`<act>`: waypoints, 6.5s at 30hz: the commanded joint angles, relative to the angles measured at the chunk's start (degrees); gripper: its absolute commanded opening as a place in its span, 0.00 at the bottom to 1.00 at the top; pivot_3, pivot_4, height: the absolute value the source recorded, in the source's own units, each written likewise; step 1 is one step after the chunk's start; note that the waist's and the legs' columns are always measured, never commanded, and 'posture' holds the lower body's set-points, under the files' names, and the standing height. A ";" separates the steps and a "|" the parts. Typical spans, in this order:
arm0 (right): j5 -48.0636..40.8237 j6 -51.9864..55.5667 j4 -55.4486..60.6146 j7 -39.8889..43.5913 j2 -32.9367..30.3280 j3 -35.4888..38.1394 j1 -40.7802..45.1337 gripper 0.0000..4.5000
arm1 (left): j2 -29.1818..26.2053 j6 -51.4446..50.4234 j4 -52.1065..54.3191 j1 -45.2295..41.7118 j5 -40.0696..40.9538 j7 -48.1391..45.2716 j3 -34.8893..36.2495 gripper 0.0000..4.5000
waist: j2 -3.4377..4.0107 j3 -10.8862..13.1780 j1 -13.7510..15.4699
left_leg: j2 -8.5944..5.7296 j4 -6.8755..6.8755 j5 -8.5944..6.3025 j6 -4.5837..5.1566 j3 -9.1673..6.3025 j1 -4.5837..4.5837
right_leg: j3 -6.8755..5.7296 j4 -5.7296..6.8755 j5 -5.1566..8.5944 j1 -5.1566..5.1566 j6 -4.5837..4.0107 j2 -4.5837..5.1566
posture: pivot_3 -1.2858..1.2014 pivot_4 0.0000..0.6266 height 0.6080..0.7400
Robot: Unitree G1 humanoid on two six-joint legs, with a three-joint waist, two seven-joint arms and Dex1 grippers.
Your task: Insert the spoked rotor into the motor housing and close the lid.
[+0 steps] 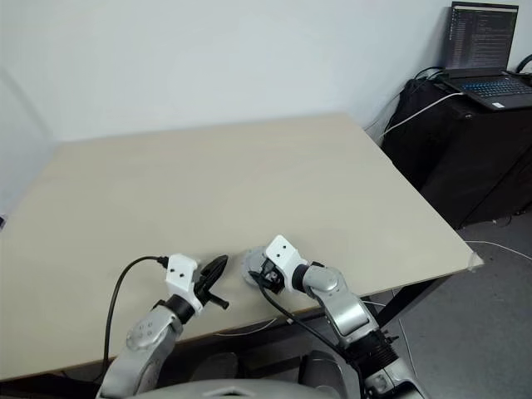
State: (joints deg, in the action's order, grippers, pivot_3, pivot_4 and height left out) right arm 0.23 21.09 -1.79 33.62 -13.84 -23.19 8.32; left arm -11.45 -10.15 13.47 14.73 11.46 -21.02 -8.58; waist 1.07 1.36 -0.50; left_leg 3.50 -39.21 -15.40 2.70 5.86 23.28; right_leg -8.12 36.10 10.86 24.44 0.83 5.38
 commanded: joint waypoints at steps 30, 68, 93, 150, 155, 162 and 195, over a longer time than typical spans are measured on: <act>1.33 1.86 -0.56 -2.10 0.10 0.21 -0.71 0.72 | -1.83 -22.42 -17.98 -20.83 10.44 -14.86 2.37 0.00 | -0.28 -0.18 -0.11 | 0.00 0.01 0.03 -0.01 0.02 -0.19 | 0.14 0.03 0.00 -0.15 0.00 -0.08 | 0.52 0.00 1.00; -11.06 14.10 22.24 0.89 -5.21 9.28 -11.09 0.99 | -1.30 -23.45 -17.02 -18.73 9.56 -14.59 0.89 0.00 | -0.46 -0.15 0.31 | -0.07 0.12 -0.02 -0.02 0.00 -0.17 | 0.13 -0.12 0.01 -0.13 -0.02 0.03 | 0.52 0.00 1.00; -31.93 41.98 12.55 -15.72 14.72 29.99 -5.29 0.99 | -0.51 -22.71 -16.21 -17.41 9.90 -14.10 1.28 0.00 | -0.13 0.04 0.35 | -0.08 0.19 -0.02 -0.02 0.00 0.00 | 0.11 -0.16 0.01 0.04 -0.02 0.06 | 0.52 0.00 1.00; -55.28 48.08 4.16 -22.89 20.18 36.18 -4.27 0.47 | 0.86 -22.26 -15.12 -16.18 8.95 -14.31 1.82 0.00 | 0.27 0.33 -0.04 | -0.15 0.35 -0.08 -0.02 -0.18 0.22 | 0.02 -0.29 0.04 0.24 -0.04 0.06 | 0.52 0.00 1.00; -55.88 49.33 4.69 -23.47 19.87 35.61 -5.15 0.47 | 0.99 -22.12 -15.32 -16.22 8.91 -14.25 1.96 0.00 | 0.26 0.34 -0.05 | -0.20 0.31 -0.08 0.01 -0.18 0.22 | 0.04 -0.30 0.02 0.21 0.00 0.10 | 0.52 0.00 1.00; -56.23 49.10 4.97 -24.08 19.85 36.05 -5.44 0.47 | 1.64 -20.04 -12.94 -14.84 10.23 -14.16 3.70 0.00 | 0.27 0.35 -0.15 | -0.20 0.32 -0.09 0.00 -0.20 0.22 | 0.04 -0.30 0.03 0.22 0.00 0.10 | 0.52 0.00 1.00; -71.80 44.15 9.18 -30.19 20.48 39.01 -2.08 0.47 | 22.79 -24.96 6.24 13.58 62.92 2.82 15.43 0.99 | -0.38 1.56 -0.73 | -0.20 0.25 -0.12 0.04 -0.22 0.74 | 0.05 -0.32 0.04 0.71 0.01 0.09 | 0.52 0.00 1.00</act>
State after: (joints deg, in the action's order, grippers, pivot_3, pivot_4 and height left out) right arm -67.33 66.48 3.55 3.05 3.75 15.65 2.45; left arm 6.70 -35.59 19.45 29.04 72.31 -18.46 8.83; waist 0.69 2.92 -1.24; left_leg 3.30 -38.96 -15.52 2.75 5.64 24.02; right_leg -8.07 35.79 10.90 25.15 0.84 5.47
